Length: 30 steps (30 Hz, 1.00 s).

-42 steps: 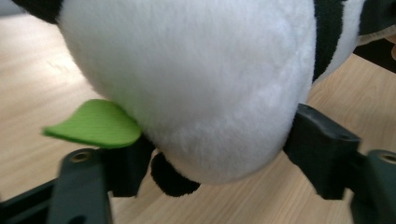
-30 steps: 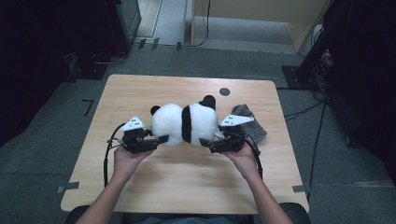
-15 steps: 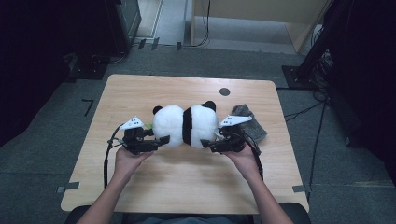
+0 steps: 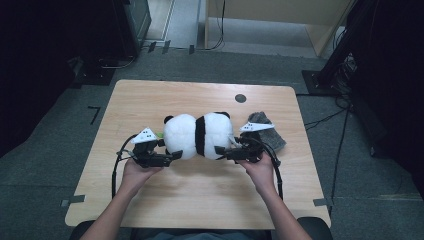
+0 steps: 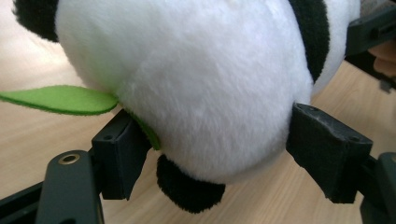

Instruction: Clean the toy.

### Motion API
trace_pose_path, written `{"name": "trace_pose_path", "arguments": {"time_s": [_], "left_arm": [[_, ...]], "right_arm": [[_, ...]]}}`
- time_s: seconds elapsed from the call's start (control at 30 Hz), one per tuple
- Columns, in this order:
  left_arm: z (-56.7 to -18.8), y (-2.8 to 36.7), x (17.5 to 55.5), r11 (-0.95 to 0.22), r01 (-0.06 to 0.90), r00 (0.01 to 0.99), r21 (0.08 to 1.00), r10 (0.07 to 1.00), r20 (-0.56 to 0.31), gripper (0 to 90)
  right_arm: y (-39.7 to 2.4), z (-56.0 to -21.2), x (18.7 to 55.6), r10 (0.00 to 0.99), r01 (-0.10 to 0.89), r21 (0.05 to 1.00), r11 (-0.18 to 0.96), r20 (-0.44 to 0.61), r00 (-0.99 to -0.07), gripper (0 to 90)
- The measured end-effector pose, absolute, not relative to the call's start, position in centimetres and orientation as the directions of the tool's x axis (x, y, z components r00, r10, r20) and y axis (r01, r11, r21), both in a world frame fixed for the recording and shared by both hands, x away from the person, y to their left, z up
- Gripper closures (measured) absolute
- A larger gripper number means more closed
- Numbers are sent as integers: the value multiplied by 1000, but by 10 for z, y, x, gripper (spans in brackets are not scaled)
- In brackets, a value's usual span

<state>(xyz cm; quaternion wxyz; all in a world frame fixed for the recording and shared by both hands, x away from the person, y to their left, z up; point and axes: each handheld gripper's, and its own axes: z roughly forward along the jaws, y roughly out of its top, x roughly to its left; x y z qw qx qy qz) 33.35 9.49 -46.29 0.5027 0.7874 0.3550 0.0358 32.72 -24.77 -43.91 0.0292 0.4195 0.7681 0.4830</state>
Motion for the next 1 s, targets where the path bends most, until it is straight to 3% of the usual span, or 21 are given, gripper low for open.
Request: {"name": "trace_pose_path", "arguments": {"time_s": [0.33, 0.77, 1.0], "left_arm": [[-477, 93, 345, -223, 638, 670, 737, 633, -388, 225], [-480, 97, 347, -222, 629, 663, 745, 654, -365, 225], [-478, 105, 344, -201, 630, 648, 751, 669, -364, 230]], "right_arm": [[-245, -455, 334, 695, 623, 751, 216, 330, -639, 251], [-245, -452, 331, 719, 560, 786, 262, 228, -656, 224], [-254, -440, 323, 742, 517, 819, 247, 184, -645, 260]]}}
